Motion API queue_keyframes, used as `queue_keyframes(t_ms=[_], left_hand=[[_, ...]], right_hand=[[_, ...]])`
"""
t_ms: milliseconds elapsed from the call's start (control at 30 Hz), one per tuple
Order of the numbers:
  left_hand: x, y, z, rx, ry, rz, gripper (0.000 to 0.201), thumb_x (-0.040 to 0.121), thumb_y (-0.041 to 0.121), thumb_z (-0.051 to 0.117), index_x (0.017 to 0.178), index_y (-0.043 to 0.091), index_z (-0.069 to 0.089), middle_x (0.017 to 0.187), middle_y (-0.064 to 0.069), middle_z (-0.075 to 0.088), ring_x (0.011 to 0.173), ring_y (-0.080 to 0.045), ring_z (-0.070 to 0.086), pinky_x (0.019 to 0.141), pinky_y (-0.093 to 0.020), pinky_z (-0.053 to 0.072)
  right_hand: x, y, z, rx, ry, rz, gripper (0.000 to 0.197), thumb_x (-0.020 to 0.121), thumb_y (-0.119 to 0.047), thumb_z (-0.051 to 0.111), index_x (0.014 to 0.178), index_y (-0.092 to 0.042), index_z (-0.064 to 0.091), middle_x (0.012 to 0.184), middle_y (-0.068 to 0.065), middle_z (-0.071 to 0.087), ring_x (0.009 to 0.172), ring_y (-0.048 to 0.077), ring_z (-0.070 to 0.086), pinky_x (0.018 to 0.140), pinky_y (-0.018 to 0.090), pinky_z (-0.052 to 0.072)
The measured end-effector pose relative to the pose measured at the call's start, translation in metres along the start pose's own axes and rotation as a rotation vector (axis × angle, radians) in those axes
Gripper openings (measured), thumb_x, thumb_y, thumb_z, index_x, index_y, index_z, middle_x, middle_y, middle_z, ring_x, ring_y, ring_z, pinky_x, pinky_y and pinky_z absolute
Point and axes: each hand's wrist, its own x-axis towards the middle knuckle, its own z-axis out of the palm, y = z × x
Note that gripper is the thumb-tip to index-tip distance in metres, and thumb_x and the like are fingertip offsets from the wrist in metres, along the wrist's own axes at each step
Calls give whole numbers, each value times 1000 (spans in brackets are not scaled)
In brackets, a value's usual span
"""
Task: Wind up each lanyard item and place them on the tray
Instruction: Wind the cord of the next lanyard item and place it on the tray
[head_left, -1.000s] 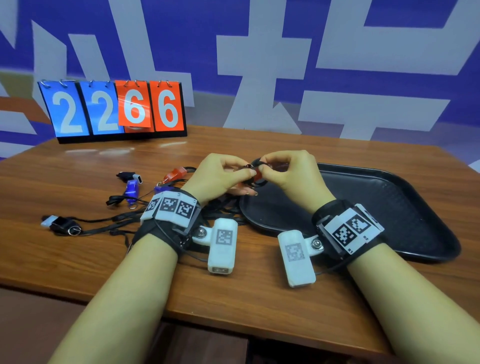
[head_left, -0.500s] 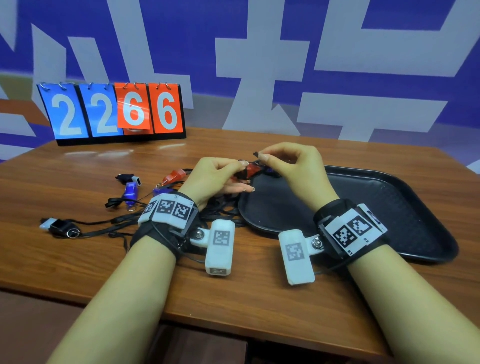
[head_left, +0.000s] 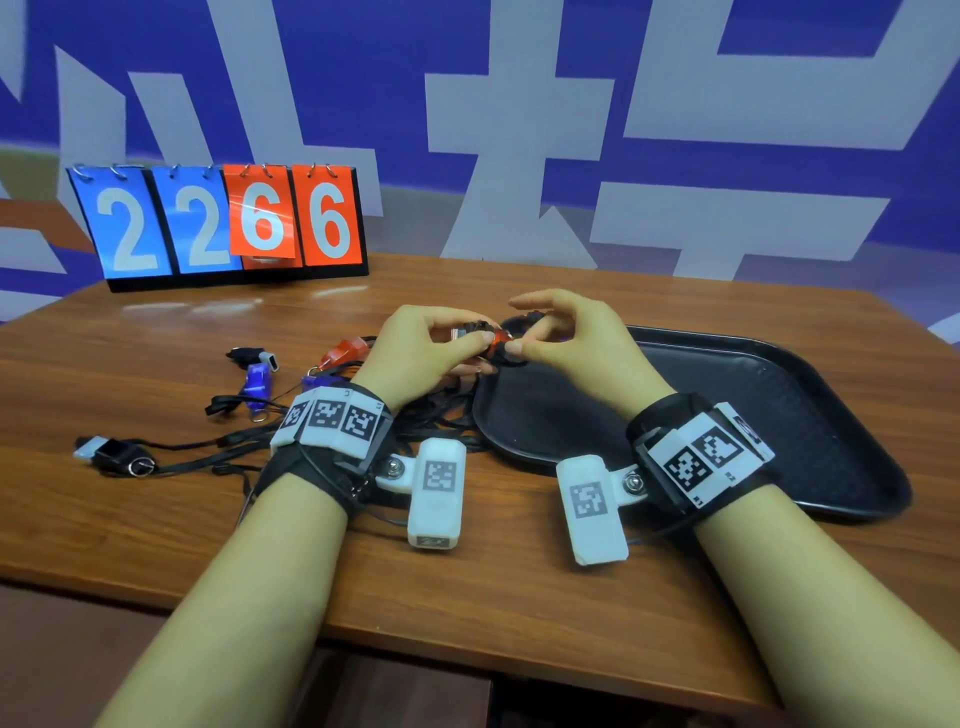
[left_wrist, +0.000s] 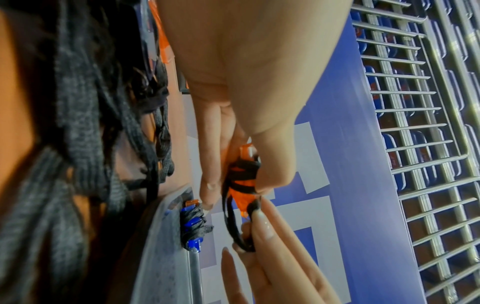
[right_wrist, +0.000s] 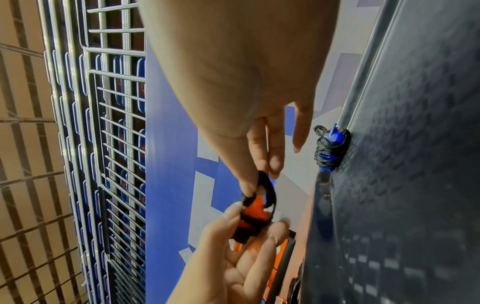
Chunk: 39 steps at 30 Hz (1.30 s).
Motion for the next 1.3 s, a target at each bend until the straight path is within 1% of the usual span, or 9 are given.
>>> queue_keyframes(t_ms=[100,200,400,567,633,800,900,1167,1300], left_hand=[[0,-2,0,35,-9,15,19,91,7,69,108,3,74,96,-13,76,80,-28,76,76,-32,62],[-1,-1,-1,55,-17,19,21,90,8,70,110,4,73,96,-11,76,81,-27,76,79,-36,62],[-3,3,-1,126,-35,31,21,88,15,74,108,9,75,92,-8,77,82,-24,76,82,-46,60],[-7,8,0,189,-95,80,22,86,20,75,105,9,76,73,7,75,73,-11,74,63,-15,53],[-9,9,1,202,-101,95,23,85,25,76,102,10,77,63,10,71,71,-11,73,60,-13,49],[-8,9,3,78,-96,52,22,86,23,74,102,7,76,85,-9,77,81,-24,76,77,-33,62],[-7,9,3,66,-99,32,19,87,18,74,101,5,76,84,-10,77,79,-24,76,72,-27,61],[-4,4,3,19,-59,-32,14,86,4,72,100,4,75,89,-15,76,76,-29,76,68,-29,61],[-4,4,5,-9,-10,-35,15,86,3,71,100,3,75,88,-14,76,75,-28,76,68,-28,61]], right_hand=[[0,1,1,-32,27,2,21,85,-15,75,105,-17,76,85,-3,75,88,10,70,85,21,53],[-1,0,1,-72,33,-9,15,85,-15,74,99,-21,77,89,-10,75,87,1,70,80,15,51],[-3,-6,1,-200,54,-53,20,87,-15,72,105,-22,77,90,-10,73,81,-8,63,73,2,42],[-5,-10,0,-267,85,-55,11,82,-12,72,86,-20,78,80,-10,71,78,1,64,78,14,50],[-6,-11,0,-276,95,-55,12,81,-12,72,82,-23,76,74,-10,67,74,3,62,75,16,51],[-5,-14,-4,-309,121,-108,10,81,-13,74,79,-23,73,70,-10,65,70,2,60,70,11,48],[-6,-14,-5,-329,114,-106,10,80,-14,74,77,-23,73,68,-10,65,67,1,59,68,9,46],[-6,-11,4,-263,58,-119,16,77,-10,72,71,-23,65,69,-7,63,68,4,58,66,11,43],[-5,-12,2,-192,21,-121,13,81,-9,73,75,-20,68,74,-1,67,70,10,63,67,25,56]])
